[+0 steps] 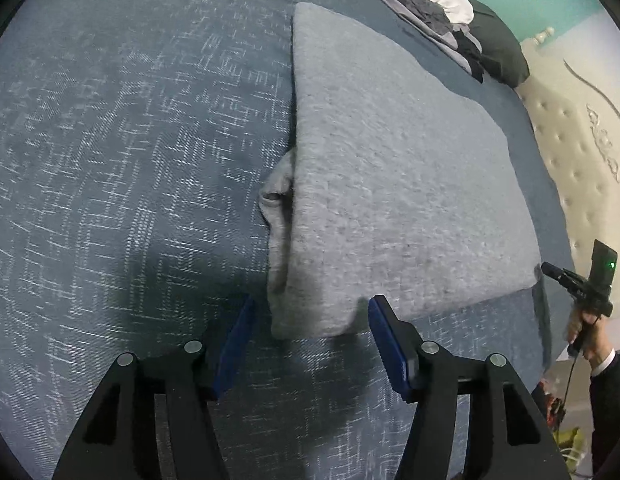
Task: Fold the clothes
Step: 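Press the folded side edge of the sweatshirt with the left tool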
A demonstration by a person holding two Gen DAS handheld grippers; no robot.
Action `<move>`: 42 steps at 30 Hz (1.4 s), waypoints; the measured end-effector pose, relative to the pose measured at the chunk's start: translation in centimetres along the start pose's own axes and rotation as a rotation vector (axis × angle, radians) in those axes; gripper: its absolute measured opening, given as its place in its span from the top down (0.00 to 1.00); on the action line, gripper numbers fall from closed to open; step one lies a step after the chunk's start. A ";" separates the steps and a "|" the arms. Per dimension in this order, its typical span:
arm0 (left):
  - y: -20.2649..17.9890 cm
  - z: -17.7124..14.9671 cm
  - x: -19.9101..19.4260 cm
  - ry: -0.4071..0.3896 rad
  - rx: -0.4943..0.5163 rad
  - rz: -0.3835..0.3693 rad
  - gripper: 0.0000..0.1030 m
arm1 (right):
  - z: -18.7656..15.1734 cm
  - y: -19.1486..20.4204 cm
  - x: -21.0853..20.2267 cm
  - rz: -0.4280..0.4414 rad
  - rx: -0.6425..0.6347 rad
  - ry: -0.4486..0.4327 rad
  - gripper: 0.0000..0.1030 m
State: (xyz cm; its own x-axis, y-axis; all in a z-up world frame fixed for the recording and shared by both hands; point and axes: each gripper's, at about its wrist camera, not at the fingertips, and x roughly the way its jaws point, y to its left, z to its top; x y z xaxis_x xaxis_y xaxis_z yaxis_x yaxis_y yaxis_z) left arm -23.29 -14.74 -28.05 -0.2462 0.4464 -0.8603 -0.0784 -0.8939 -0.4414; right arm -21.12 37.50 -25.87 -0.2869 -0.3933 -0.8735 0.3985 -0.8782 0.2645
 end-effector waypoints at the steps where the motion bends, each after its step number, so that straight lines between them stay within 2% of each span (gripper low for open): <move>1: 0.0 0.1 0.1 -0.001 -0.006 -0.004 0.39 | 0.2 0.6 -0.2 0.016 -0.010 -0.011 0.94; 8: -0.5 0.3 0.5 -0.005 -0.009 -0.012 0.39 | 3.0 8.6 2.0 0.113 -0.176 0.002 0.94; 17: -0.9 0.4 0.5 0.004 0.015 -0.011 0.39 | 6.2 15.9 7.1 0.176 -0.217 0.098 0.94; 23: -0.6 0.2 0.2 0.006 0.029 -0.015 0.39 | 6.3 17.3 9.8 0.108 -0.241 0.160 0.94; 32: -0.7 0.4 0.4 0.006 0.035 -0.005 0.39 | 4.1 17.4 10.9 0.094 -0.267 0.198 0.95; 35: -1.0 0.4 0.5 0.006 0.041 -0.002 0.39 | 4.9 17.1 10.2 0.113 -0.240 0.191 0.95; 39: -1.0 0.5 0.4 0.005 0.035 0.000 0.39 | 6.2 17.2 9.0 0.125 -0.222 0.128 0.95; 42: -0.6 0.7 -0.1 -0.015 0.024 0.004 0.39 | 6.3 17.4 10.0 0.118 -0.225 0.146 0.95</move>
State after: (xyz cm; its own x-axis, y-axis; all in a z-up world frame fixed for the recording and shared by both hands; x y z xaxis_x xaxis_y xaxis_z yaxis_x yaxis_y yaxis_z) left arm -23.87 -14.25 -27.55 -0.2611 0.4424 -0.8579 -0.1006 -0.8964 -0.4316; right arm -22.53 16.60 -27.42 -0.1049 -0.4318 -0.8959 0.6096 -0.7396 0.2851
